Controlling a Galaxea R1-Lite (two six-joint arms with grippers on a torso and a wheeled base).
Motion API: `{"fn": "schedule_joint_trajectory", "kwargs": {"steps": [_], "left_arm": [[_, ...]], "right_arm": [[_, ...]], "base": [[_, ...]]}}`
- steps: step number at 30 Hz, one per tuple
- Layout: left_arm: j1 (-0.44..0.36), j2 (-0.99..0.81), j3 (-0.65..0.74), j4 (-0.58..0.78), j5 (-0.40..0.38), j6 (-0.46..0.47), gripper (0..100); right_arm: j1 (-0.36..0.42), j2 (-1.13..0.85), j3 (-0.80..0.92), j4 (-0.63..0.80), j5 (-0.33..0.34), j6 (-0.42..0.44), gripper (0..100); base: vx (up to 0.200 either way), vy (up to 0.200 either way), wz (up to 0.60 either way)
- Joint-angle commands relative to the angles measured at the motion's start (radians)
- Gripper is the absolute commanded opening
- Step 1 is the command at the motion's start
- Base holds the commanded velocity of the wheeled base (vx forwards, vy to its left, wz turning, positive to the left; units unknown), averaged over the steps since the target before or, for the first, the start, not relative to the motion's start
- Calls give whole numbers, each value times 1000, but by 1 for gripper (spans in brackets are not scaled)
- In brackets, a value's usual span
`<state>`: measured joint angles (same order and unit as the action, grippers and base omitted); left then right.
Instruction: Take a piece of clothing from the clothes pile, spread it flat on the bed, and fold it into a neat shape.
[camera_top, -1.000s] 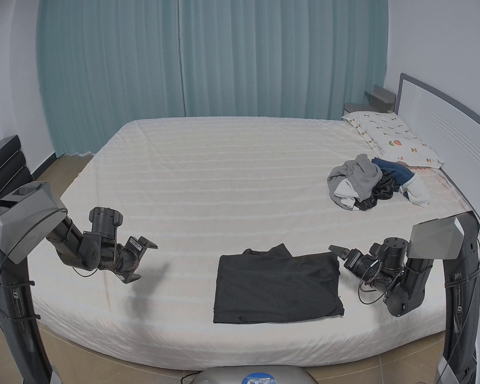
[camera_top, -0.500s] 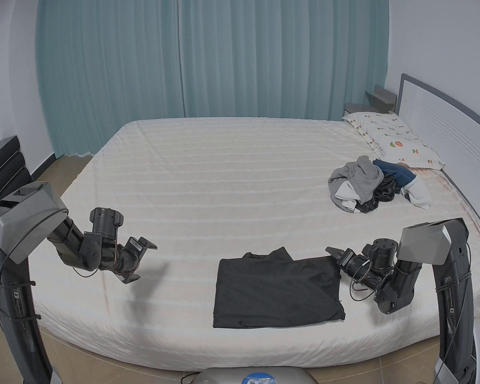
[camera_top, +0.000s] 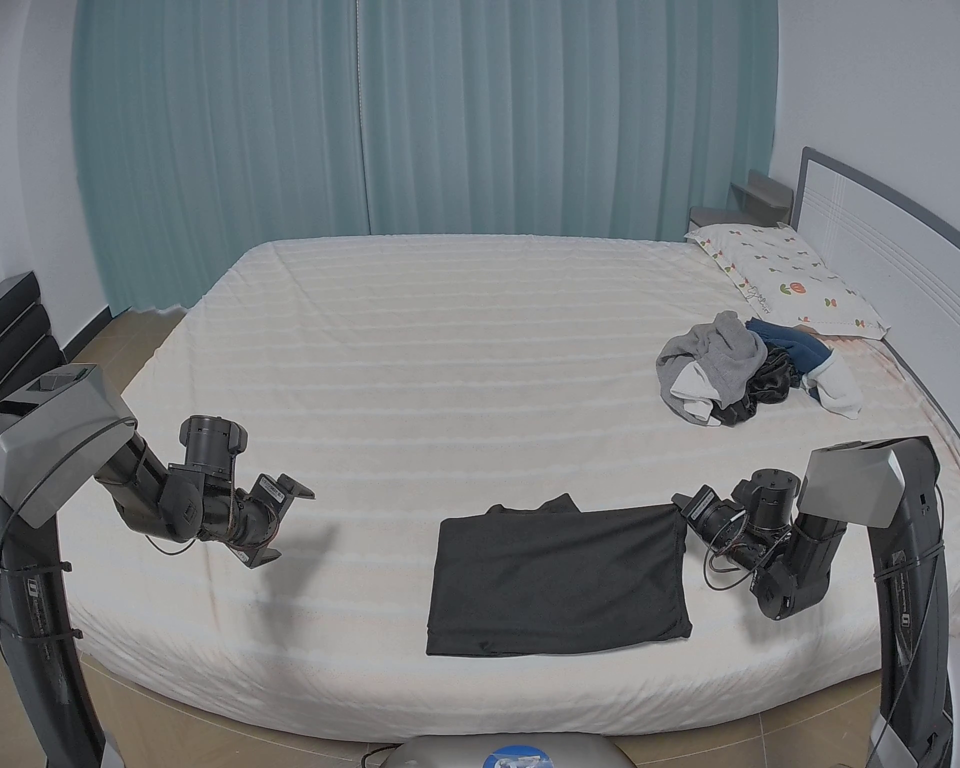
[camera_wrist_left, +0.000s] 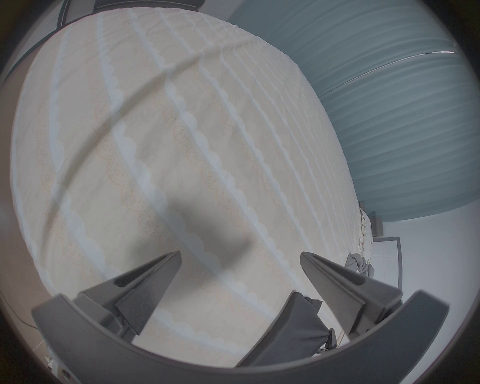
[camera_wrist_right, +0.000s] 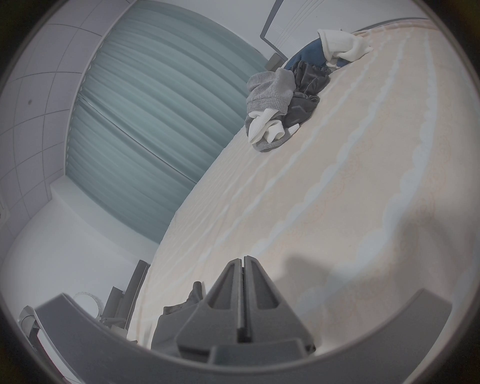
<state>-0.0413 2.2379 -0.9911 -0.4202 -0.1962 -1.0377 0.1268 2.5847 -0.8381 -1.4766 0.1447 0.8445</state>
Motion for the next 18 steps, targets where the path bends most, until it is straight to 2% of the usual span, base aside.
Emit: {"fn": "schedule_joint_trajectory", "kwargs": {"steps": [1,14,15,18], "left_arm": [[0,0,0,0,0,-1,100],[0,2,-3,0,0,-1,100],[0,2,-3,0,0,-1,100],[0,2,-3,0,0,-1,100]], "right_arm": [[-10,-5,-1,-2,1,-1,0],[-9,3,-1,7,1,-2,0],[-7,3,-1,7,1,-2,100],[-4,-5,8,7,1,-1,100]], "base": [[0,0,0],[0,0,0],[0,0,0],[0,0,0]]}}
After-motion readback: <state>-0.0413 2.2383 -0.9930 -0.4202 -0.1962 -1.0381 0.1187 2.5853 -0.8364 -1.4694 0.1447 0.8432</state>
